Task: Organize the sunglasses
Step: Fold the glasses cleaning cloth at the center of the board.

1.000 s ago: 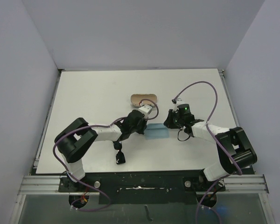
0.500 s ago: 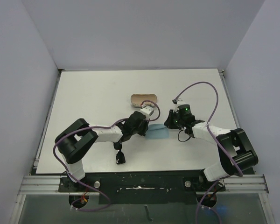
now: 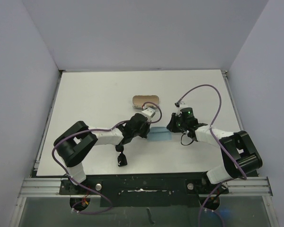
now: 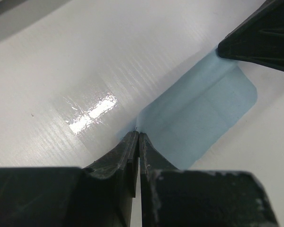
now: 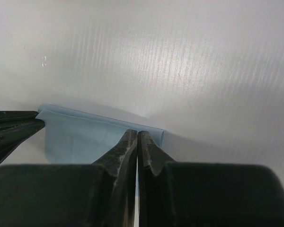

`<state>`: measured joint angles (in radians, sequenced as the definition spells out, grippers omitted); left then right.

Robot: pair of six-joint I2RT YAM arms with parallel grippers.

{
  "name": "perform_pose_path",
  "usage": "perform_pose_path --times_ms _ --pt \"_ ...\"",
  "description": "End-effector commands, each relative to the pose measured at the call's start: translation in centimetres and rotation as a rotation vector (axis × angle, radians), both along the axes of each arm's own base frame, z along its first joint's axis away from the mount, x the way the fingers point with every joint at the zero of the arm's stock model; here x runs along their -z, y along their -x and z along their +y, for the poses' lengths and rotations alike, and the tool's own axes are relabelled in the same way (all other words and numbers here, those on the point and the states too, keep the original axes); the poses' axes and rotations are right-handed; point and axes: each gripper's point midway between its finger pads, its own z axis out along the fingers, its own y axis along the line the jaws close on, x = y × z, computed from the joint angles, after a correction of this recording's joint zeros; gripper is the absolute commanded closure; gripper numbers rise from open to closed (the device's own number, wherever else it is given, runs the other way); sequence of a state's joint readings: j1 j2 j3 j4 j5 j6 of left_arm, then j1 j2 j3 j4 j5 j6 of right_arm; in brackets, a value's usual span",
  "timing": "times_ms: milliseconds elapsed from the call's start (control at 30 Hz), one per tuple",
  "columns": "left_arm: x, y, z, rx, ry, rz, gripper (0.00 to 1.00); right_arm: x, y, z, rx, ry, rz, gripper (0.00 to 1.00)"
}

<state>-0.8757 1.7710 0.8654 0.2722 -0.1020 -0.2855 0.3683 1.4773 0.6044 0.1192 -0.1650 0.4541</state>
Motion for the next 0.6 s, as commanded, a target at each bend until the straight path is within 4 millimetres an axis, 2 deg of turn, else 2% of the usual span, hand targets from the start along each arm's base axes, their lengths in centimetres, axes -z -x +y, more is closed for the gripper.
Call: perform_pose_path --times_ms 0,433,567 --pt "-2.36 -0.29 -0.54 -0.008 0.057 -0.039 0.96 -1.53 -1.04 0.6 0.001 -0.024 -0.07 1.0" --pt "-2.04 0.09 -0.6 -0.007 0.06 -0.033 0.95 -1.12 -0.97 0.7 0.001 -0.023 -0.063 1.0" --pt "-2.05 0.25 -0.64 -0.006 0.065 -0.03 0.94 -1.02 -0.86 0.69 0.0 -0.022 -0.06 0.96"
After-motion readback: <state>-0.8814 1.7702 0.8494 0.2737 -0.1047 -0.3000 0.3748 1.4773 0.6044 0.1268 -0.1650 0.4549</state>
